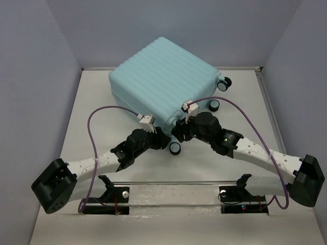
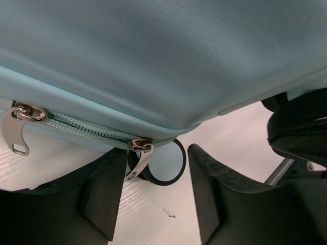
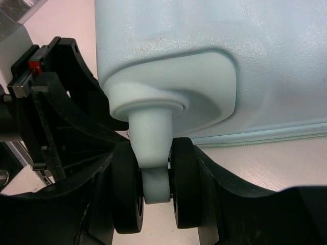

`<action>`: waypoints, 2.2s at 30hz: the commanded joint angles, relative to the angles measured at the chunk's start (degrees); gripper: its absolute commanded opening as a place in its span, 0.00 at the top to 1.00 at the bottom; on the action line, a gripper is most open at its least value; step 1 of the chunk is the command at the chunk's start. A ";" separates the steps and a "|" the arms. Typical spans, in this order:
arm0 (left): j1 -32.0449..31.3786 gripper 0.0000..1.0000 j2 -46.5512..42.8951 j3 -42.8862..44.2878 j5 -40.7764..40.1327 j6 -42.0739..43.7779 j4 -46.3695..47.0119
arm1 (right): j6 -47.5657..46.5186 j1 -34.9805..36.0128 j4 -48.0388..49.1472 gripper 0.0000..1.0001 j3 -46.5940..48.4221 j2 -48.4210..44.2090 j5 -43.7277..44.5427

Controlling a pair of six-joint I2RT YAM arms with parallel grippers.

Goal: Pack the luggage

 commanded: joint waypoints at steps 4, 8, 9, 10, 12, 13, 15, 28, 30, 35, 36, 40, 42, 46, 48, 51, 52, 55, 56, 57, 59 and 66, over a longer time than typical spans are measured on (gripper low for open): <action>-0.07 0.81 2.87 4.89 -5.31 6.00 1.32 | 0.47 1.10 -3.71 0.93 -0.13 1.38 -1.47; -0.07 0.94 2.79 6.12 -10.40 6.27 -4.45 | 0.73 1.10 -3.53 0.93 -0.92 0.50 -1.47; -0.07 0.94 2.61 6.56 -12.68 5.75 -6.14 | 0.65 1.10 -3.53 0.93 -1.01 0.06 -1.56; -0.07 0.94 1.83 6.56 -16.53 4.70 -7.72 | 0.73 1.10 -3.62 0.93 -1.44 -0.12 -1.82; 0.19 0.94 0.86 6.39 -20.76 2.59 -12.55 | 0.65 1.10 -3.70 0.93 -1.88 -0.38 -2.17; 1.06 0.94 -0.36 5.69 -23.31 1.02 -13.87 | 0.56 1.10 -4.05 0.93 -2.50 -0.64 -2.26; 2.73 0.94 -2.30 3.94 -24.73 -0.92 -16.69 | 0.73 1.10 -5.02 0.93 -3.11 -0.99 -1.56; 16.01 0.94 -9.07 0.94 -25.52 -5.94 -21.97 | 1.09 1.10 -12.75 0.93 -6.10 -4.34 2.57; 16.54 0.94 -11.27 1.29 -26.84 -6.03 -25.20 | 1.61 1.10 -13.63 0.93 -6.72 -5.47 4.33; 17.68 0.94 -19.34 0.24 -17.13 -5.24 -26.54 | 2.32 1.10 -14.34 0.93 -6.37 -6.18 6.17; 17.95 0.94 -19.97 0.24 -13.96 -3.41 -26.28 | 2.32 1.10 -14.69 0.93 -5.93 -6.09 6.26; 21.81 0.94 -21.11 -0.98 -3.15 -3.48 -25.94 | 2.49 0.57 -15.74 0.93 -5.75 -6.79 7.23; 26.89 0.94 -22.61 -3.27 -0.58 -6.81 -22.69 | 2.93 -0.04 -15.83 0.93 -5.93 -8.46 7.41; 36.04 0.94 -19.02 -6.35 1.52 -8.48 -17.86 | 3.11 -0.05 -16.71 0.93 -5.93 -9.52 6.97; 38.42 0.94 -19.27 -7.05 2.41 -10.24 -14.78 | 3.63 -0.05 -16.71 0.93 -6.02 -9.52 7.06; 41.85 0.94 -21.38 -8.29 5.14 -13.06 -12.74 | 3.63 -0.05 -16.71 0.93 -6.11 -9.35 7.15; 42.03 0.94 -21.47 -7.94 4.10 -12.98 -13.44 | 3.63 -0.05 -16.71 0.93 -6.02 -9.35 7.14; 43.78 0.94 -22.00 -8.11 1.20 -10.96 -17.40 | 3.28 -0.05 -16.71 0.93 -6.02 -9.70 6.88; 44.57 0.94 -23.83 -9.24 1.71 -10.52 -17.23 | 3.20 -0.05 -16.45 0.93 -5.84 -9.70 6.01; 44.84 0.94 -25.41 -9.78 3.54 -9.82 -16.10 | 3.02 -0.05 -16.19 0.93 -5.58 -9.52 5.39; 44.76 0.94 -31.29 -9.87 6.02 -9.72 -17.13 | 2.49 -0.05 -14.52 0.93 -5.05 -7.60 1.46; 41.43 0.94 -38.43 0.94 9.00 -3.04 -28.47 | 2.58 5.48 -8.99 0.93 -0.40 1.36 -1.64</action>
